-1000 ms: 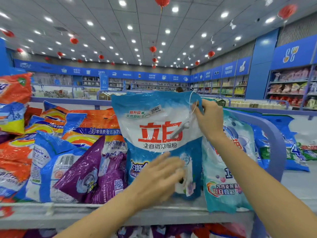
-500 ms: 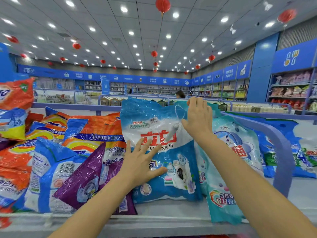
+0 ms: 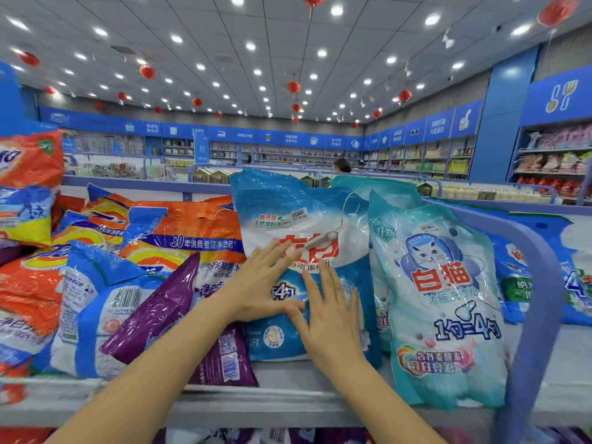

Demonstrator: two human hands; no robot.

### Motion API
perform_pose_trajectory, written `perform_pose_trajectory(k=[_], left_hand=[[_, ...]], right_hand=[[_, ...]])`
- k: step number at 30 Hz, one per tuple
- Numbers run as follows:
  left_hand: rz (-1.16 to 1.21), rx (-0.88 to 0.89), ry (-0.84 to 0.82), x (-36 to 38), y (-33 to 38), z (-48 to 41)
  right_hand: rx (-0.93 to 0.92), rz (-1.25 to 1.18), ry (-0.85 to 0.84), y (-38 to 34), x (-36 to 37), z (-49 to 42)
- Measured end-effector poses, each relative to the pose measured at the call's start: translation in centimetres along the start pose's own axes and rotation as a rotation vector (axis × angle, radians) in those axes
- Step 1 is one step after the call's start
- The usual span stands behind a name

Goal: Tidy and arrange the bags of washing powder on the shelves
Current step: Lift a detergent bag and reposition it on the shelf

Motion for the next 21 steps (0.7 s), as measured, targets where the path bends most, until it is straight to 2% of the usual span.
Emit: perform_pose_trajectory(k=[4,6,8,12,15,19,21], left_hand=[[0.125,-0.144,0.291,-5.8,-3.4,4.5],[0.15,-0.247,0.352,-7.7,-5.3,7.4],[0.128,-0.334,0.266,-7.4,-5.7,9.4],[-0.301,-0.448,-0.017,-3.5,-3.5,10.2],[-0.399,-0.548,-0.021,-1.9,-3.2,10.2],[-0.287,-0.528,0.259,-4.0,-3.1,11.5],[-0.112,-0.516,0.504,-6.6,-3.1,12.8]], right_hand=[[0.011,0.011,0.009,0.1,0.0,-0.1],[0.021,0.029,0.002,0.2,0.0,0.0],[0.03,0.054,-0.011,0.1,-0.1,0.1],[0.045,0.1,-0.023,-0.4,-0.6,0.3],[0.029,0.107,-0.025,-0.8,-0.7,0.9],[-0.001,0.073,-0.015,-0.4,-0.8,1.9],[-0.002,0.06,-0.004,-0.4,-1.1,2.3]])
Point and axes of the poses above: each hand's wrist, its own z-axis away from the middle knuckle, its own x-axis out of the palm, y = z × x, the point moved 10 cm from there along -z, towards the middle knuckle, and after that the axes turned 1 degree about -x, right-handed, at the moved point
